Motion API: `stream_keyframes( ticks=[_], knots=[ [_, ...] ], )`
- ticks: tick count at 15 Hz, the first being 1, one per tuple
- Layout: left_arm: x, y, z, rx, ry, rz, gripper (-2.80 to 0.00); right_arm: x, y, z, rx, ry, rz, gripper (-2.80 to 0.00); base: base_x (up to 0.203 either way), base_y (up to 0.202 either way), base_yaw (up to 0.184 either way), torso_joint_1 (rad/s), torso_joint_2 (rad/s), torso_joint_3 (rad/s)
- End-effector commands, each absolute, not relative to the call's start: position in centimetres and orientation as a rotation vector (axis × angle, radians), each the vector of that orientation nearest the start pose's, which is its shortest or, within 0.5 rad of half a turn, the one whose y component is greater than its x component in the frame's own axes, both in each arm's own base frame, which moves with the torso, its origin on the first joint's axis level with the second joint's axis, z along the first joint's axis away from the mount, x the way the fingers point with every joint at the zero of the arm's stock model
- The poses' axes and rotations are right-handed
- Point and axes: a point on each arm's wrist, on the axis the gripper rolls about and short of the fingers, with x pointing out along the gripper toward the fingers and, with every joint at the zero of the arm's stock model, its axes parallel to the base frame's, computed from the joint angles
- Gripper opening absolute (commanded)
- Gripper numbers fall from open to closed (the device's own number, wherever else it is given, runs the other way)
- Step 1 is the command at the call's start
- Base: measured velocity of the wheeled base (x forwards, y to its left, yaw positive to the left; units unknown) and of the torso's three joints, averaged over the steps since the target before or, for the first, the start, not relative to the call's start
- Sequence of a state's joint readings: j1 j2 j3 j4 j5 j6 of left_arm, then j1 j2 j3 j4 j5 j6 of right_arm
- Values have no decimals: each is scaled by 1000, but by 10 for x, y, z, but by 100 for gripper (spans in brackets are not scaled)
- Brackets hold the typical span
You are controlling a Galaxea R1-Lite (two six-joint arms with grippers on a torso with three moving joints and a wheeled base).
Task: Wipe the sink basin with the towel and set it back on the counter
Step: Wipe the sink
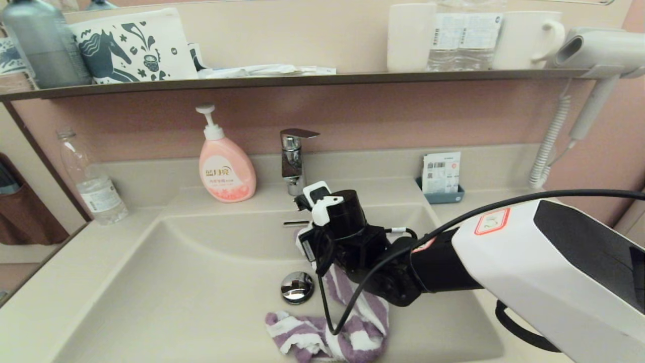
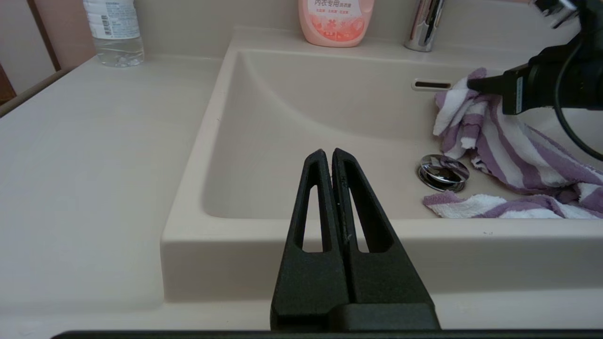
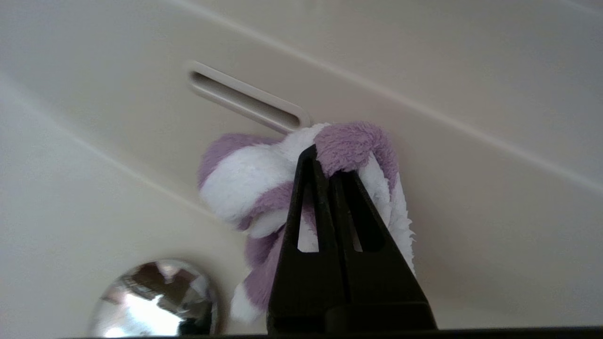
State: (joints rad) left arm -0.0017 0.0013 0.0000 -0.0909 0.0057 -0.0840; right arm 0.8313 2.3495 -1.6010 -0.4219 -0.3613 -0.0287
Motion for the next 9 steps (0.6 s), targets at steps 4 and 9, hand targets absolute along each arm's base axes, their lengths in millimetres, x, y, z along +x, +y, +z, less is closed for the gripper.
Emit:
stream_keyframes(
  ticks=[4, 9],
  knots=[
    [-23, 0, 85, -85, -91, 1, -280, 343, 352, 91, -295, 321, 412, -280, 0, 0, 0, 0, 0, 0],
    [-23, 0, 85, -85, -91, 1, -280, 361, 337, 99, -278, 311, 351, -280, 0, 0, 0, 0, 0, 0]
  ],
)
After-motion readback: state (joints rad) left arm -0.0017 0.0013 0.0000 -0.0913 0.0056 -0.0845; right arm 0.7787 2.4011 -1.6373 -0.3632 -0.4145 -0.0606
